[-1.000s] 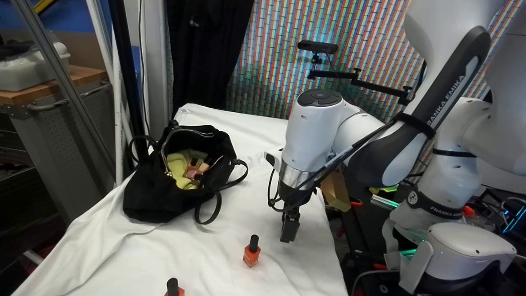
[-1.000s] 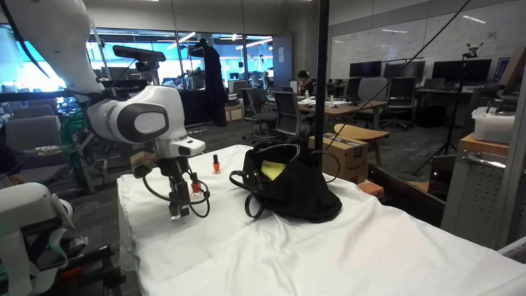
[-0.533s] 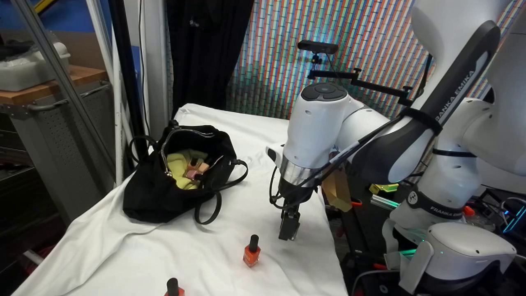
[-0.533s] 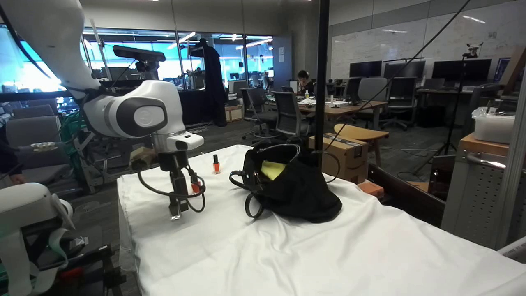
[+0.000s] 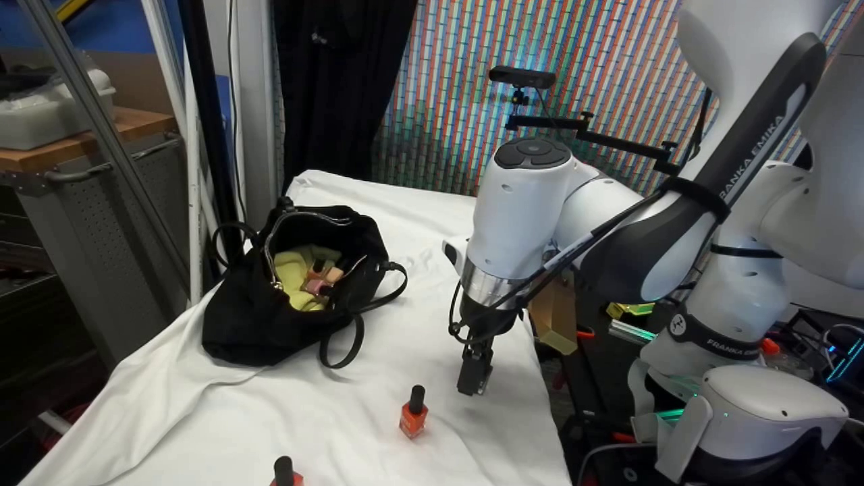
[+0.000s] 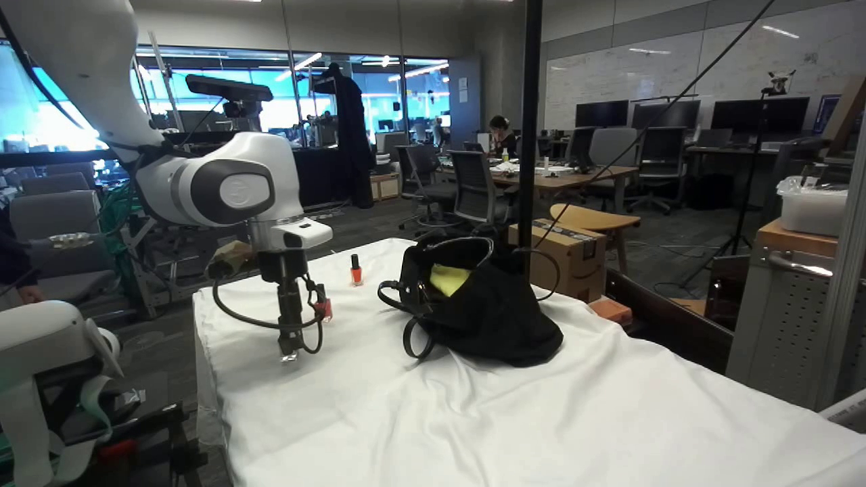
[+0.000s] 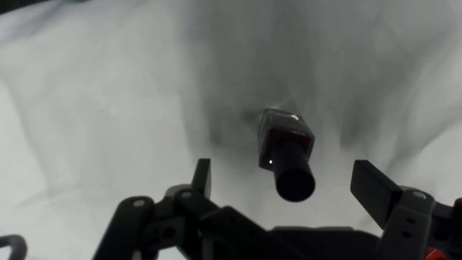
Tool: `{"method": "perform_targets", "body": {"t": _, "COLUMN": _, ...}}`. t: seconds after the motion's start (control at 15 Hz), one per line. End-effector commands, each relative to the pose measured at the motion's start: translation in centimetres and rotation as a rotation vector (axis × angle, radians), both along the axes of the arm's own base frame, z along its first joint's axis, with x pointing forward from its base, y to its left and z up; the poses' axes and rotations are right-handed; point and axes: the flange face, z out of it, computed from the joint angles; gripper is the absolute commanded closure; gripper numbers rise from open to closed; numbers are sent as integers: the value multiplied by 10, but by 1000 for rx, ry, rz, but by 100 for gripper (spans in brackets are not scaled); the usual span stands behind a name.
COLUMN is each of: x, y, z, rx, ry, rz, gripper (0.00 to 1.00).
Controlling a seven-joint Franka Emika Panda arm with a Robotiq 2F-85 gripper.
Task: Pick up the nail polish and put them in the bag
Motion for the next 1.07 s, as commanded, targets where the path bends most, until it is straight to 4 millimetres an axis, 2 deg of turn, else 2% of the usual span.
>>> {"method": "perform_targets", "body": {"t": 0.0, "x": -4, "y": 4, "z": 7, "rx": -2, "ry": -9, "rz": -27, "gripper": 0}}
{"method": "perform_targets", "body": {"t": 0.73, "x": -8, "y": -5, "z": -5, "rx": 27, "ry": 16, "rz": -44, "gripper": 0}}
{"method": "perform_targets", "body": {"t": 1.0, "x": -4, "y": -8, "z": -12, "rx": 36, "ry": 3, "rz": 0, "gripper": 0}}
